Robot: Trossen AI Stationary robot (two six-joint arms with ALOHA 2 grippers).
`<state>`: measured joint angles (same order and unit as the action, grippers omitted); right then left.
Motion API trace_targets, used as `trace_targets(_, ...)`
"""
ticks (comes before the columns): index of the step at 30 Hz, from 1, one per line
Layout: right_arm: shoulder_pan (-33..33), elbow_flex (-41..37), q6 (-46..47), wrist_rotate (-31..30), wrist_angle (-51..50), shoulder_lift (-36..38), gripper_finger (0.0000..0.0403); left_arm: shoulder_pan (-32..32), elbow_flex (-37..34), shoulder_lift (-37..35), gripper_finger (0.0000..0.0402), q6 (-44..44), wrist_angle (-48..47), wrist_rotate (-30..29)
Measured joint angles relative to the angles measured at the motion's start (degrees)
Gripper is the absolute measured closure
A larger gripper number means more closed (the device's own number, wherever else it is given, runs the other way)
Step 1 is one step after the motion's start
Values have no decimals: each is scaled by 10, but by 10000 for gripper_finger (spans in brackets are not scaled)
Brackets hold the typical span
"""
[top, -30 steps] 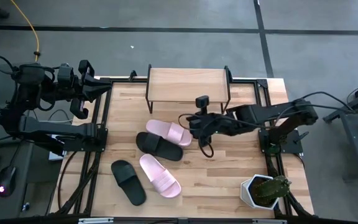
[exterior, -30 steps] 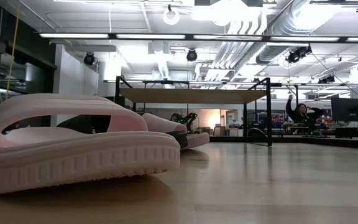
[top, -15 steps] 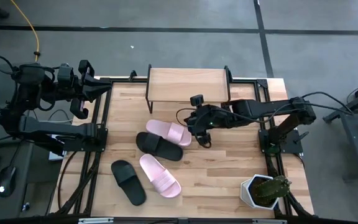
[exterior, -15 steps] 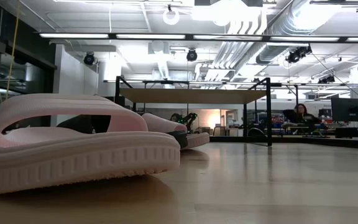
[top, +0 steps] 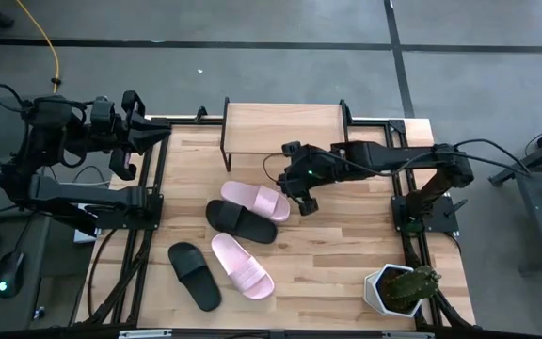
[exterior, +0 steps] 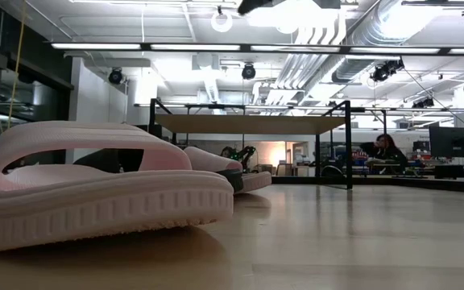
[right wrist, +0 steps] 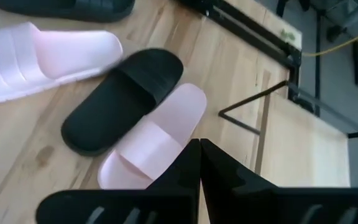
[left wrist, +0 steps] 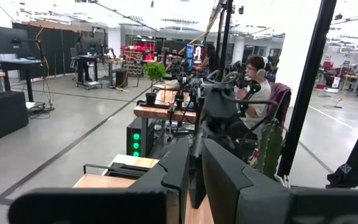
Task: Pick and place slides into the shelf
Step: Put the top black slipper on the shelf
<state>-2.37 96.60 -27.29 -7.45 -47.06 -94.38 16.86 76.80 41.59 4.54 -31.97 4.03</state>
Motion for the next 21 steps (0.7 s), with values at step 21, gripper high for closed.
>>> trace_targets(21, 4, 0, -42, -18, -44, -113, 402, 0, 0, 24, 364, 2, -72, 0)
